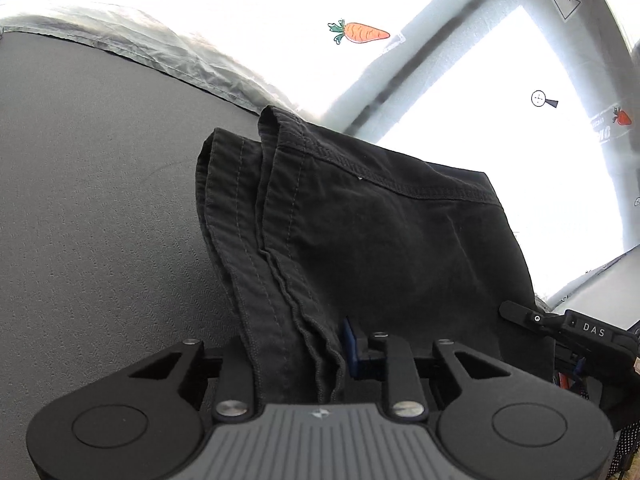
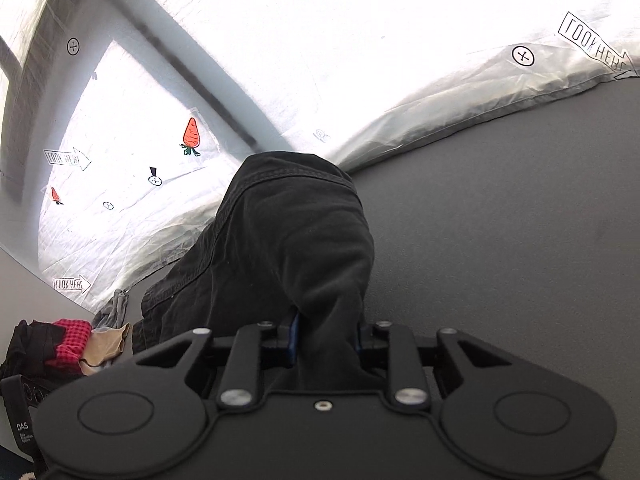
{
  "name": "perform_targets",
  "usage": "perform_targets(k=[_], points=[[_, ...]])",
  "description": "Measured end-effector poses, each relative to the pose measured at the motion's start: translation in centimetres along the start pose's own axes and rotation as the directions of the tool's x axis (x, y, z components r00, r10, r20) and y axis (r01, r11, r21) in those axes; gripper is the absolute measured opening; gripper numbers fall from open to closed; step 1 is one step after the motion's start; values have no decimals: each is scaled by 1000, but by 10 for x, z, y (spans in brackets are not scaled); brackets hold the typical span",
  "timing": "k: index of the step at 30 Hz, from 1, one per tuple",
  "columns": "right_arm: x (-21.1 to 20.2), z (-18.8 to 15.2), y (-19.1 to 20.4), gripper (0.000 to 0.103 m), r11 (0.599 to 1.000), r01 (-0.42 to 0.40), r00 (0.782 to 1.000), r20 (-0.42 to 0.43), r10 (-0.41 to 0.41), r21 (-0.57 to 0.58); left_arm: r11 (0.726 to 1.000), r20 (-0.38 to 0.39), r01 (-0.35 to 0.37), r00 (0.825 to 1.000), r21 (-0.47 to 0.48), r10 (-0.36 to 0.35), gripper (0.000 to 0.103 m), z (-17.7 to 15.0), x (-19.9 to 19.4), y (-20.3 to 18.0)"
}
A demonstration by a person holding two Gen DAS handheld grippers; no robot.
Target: Fold clothes
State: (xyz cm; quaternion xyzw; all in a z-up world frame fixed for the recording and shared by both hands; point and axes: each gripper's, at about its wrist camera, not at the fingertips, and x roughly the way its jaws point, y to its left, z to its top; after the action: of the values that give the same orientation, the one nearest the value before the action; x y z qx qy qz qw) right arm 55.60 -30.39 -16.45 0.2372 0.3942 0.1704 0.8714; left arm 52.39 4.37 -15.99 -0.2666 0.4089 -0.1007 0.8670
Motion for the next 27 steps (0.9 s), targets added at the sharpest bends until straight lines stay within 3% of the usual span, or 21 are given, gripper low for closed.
perform_targets(k=[4,9,15,18,23,27], points=[[-46,-8,8,24,1000,12,999,47,-13,16,998,20,60,998,35,-61,27,-14,-30,-23],[-132,-24,19,24,999,39,985,166,-42,19,982,54,157,985,107,-164,27,-26,-65,-71],[-236,-46,23,24,995,97,939,327,-104,37,936,56,283,952,208,-300,27,-45,-87,-142],[-287,-50,5,24,993,114,911,394,-121,40,927,70,309,941,211,-330,26,-63,-94,-180],[-343,-37,-46,24,992,119,887,443,-129,50,916,82,294,942,273,-326,25,-96,-84,-259],[-387,-19,-101,24,990,125,871,471,-141,66,917,76,310,938,249,-338,25,-119,-60,-327]])
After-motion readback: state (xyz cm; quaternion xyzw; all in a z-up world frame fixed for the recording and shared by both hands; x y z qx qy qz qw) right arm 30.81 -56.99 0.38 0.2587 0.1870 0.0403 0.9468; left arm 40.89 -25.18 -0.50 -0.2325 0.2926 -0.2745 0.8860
